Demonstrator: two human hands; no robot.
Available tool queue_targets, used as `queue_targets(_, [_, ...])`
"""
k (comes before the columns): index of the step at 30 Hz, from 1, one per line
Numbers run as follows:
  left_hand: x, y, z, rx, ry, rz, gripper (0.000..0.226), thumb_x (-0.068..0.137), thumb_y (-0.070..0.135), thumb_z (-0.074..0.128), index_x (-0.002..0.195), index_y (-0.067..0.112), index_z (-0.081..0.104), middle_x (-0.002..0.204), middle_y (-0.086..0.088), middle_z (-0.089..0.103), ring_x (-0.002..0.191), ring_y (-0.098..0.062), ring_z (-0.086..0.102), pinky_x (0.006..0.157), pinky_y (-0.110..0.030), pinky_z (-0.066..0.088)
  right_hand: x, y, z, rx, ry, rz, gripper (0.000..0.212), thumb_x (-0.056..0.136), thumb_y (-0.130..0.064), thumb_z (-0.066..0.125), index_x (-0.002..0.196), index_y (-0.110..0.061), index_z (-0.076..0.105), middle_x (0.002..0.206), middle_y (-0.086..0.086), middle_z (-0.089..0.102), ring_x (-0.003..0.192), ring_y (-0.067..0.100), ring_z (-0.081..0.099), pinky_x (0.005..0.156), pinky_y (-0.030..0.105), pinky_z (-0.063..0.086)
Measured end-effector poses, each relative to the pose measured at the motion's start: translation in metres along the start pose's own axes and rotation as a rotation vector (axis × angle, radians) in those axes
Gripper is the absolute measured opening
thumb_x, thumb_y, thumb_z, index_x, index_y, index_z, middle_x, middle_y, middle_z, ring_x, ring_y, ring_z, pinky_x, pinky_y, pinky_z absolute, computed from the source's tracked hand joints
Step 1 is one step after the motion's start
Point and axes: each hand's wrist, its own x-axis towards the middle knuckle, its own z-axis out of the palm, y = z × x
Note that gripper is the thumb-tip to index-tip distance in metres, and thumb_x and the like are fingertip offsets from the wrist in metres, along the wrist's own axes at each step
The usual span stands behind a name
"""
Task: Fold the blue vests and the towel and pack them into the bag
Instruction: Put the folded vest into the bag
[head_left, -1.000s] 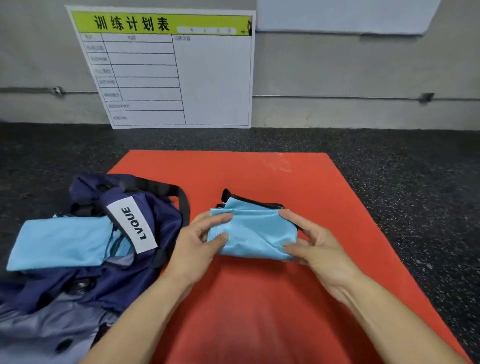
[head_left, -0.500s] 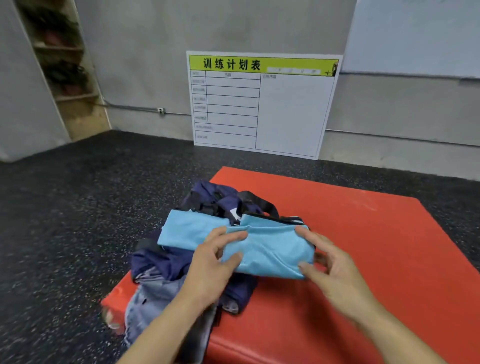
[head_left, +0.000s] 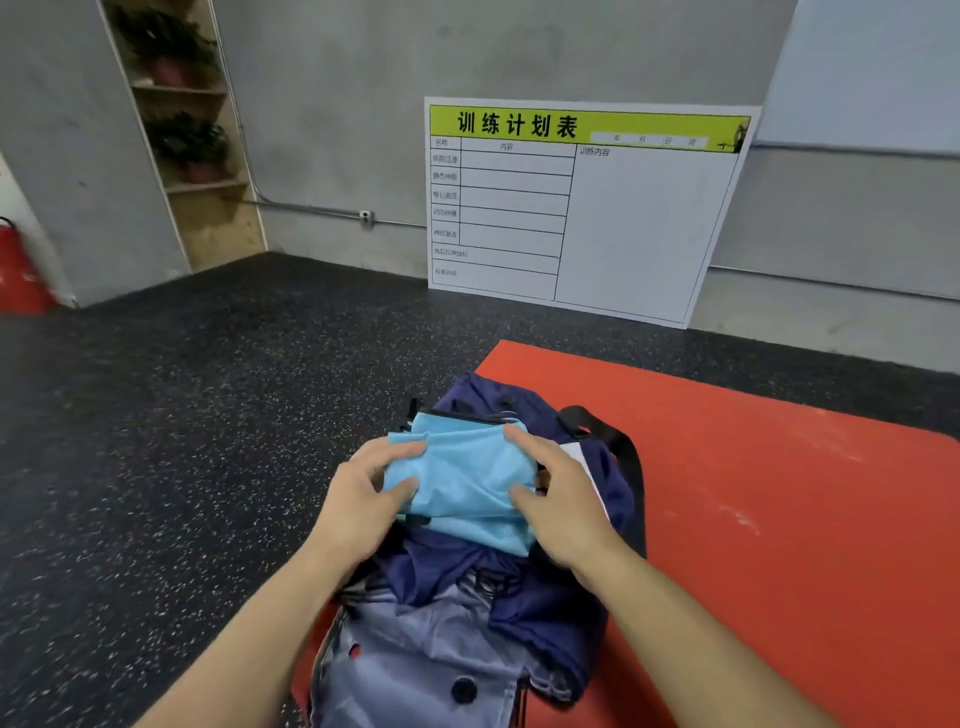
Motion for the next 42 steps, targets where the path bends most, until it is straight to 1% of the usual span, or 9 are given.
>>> queue_targets(4, [0.021, -0.008, 0.025, 0.046, -0.028, 0.070, 0.045, 0.088, -0.004, 0.070, 0.116, 0.031, 0.072, 0.124, 0.015, 0.062, 0.117, 0.002, 0.057, 0.111, -0.026, 0.040, 0.015, 0.027, -0.008, -0.067, 0.045, 0.042, 0.066, 0.093, 0.002, 0.057, 0.147, -0.035, 0.052, 0.142, -0.026, 0.048, 0.128, -0.011, 0.042, 0.110, 0.012, 0.034])
queue_targets(9, [0.053, -0.006, 0.048, 0.115, -0.077, 0.083, 0.041, 0.090, 0.000, 0.068, 0.123, 0.024, 0.071, 0.128, 0.010, 0.059, 0.125, -0.006, 0.053, 0.113, -0.022, 0.034, 0.039, 0.040, -0.021, -0.090, 0.091, 0.053, 0.068, 0.092, 0.004, 0.056, 0.147, -0.035, 0.051, 0.143, -0.024, 0.047, 0.127, -0.013, 0.039, 0.094, -0.007, 0.024])
queue_targets(13, [0.066, -0.008, 0.053, 0.141, -0.098, 0.015, 0.041, 0.088, 0.001, 0.067, 0.119, 0.028, 0.072, 0.126, 0.009, 0.058, 0.119, -0.007, 0.055, 0.111, -0.025, 0.037, 0.049, 0.047, -0.020, -0.086, 0.094, 0.083, 0.068, 0.090, -0.001, 0.059, 0.146, -0.039, 0.053, 0.144, -0.026, 0.049, 0.130, -0.004, 0.048, 0.107, 0.017, 0.040])
queue_targets(18, [0.059, -0.017, 0.046, 0.136, -0.096, 0.036, 0.042, 0.088, -0.001, 0.065, 0.114, 0.031, 0.071, 0.121, 0.019, 0.059, 0.117, 0.003, 0.054, 0.107, -0.020, 0.038, 0.043, 0.052, -0.016, -0.064, 0.062, 0.081, 0.064, 0.086, -0.010, 0.067, 0.136, -0.048, 0.057, 0.097, -0.035, 0.052, 0.081, 0.003, 0.053, 0.078, 0.023, 0.047])
queue_targets(23, [0.033, -0.035, 0.037, 0.187, -0.117, 0.174, 0.042, 0.090, -0.003, 0.066, 0.117, 0.029, 0.067, 0.123, 0.014, 0.061, 0.121, -0.001, 0.054, 0.102, -0.008, 0.032, 0.015, 0.065, -0.003, -0.103, 0.045, -0.023, 0.059, 0.084, -0.018, 0.073, 0.136, -0.043, 0.060, 0.104, -0.027, 0.052, 0.078, 0.011, 0.054, 0.076, 0.031, 0.051])
queue_targets(26, [0.031, -0.039, 0.037, 0.206, -0.127, 0.183, 0.043, 0.092, -0.003, 0.064, 0.119, 0.031, 0.065, 0.124, 0.011, 0.060, 0.121, 0.000, 0.052, 0.102, -0.009, 0.033, 0.009, 0.066, 0.002, -0.160, 0.072, -0.014, 0.055, 0.086, -0.020, 0.075, 0.136, -0.039, 0.060, 0.100, -0.035, 0.049, 0.082, 0.011, 0.057, 0.077, 0.020, 0.047])
queue_targets(30, [0.026, -0.034, 0.032, 0.313, -0.202, 0.169, 0.039, 0.100, 0.010, 0.058, 0.132, 0.034, 0.059, 0.129, 0.010, 0.055, 0.116, -0.001, 0.051, 0.097, -0.005, 0.032, 0.005, 0.058, 0.001, -0.255, 0.040, 0.012, 0.056, 0.095, -0.023, 0.067, 0.147, -0.036, 0.050, 0.103, -0.022, 0.049, 0.090, 0.004, 0.052, 0.079, 0.008, 0.038])
queue_targets(36, [0.019, -0.037, 0.023, 0.595, -0.289, 0.112, 0.058, 0.097, 0.057, 0.024, 0.152, 0.045, 0.035, 0.128, 0.006, 0.051, 0.111, -0.022, 0.055, 0.107, -0.040, 0.042, -0.010, 0.053, -0.002, -0.293, -0.089, 0.058, 0.060, 0.104, -0.030, 0.053, 0.158, -0.041, 0.029, 0.136, -0.020, 0.042, 0.088, 0.004, 0.058, 0.093, 0.023, 0.044])
queue_targets(42, [0.015, -0.035, 0.017, 0.550, -0.321, 0.138, 0.057, 0.097, 0.054, 0.026, 0.154, 0.050, 0.027, 0.127, 0.007, 0.050, 0.115, -0.017, 0.052, 0.109, -0.035, 0.039, -0.013, 0.046, 0.000, -0.272, -0.108, 0.065, 0.062, 0.105, -0.028, 0.052, 0.159, -0.042, 0.024, 0.147, -0.019, 0.037, 0.085, 0.003, 0.060, 0.095, 0.024, 0.043])
